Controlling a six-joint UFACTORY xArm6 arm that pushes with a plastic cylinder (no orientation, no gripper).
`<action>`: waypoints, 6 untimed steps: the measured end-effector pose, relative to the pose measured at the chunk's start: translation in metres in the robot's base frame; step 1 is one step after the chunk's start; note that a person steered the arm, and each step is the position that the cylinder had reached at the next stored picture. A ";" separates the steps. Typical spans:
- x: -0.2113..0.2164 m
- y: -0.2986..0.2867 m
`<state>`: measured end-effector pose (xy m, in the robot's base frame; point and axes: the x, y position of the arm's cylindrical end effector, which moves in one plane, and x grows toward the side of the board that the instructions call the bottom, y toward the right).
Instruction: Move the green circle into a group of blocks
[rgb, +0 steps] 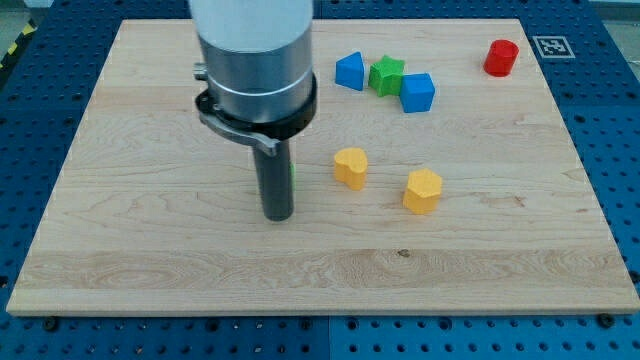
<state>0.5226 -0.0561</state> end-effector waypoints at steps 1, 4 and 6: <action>-0.002 -0.005; -0.042 -0.001; -0.073 0.021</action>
<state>0.4499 -0.0350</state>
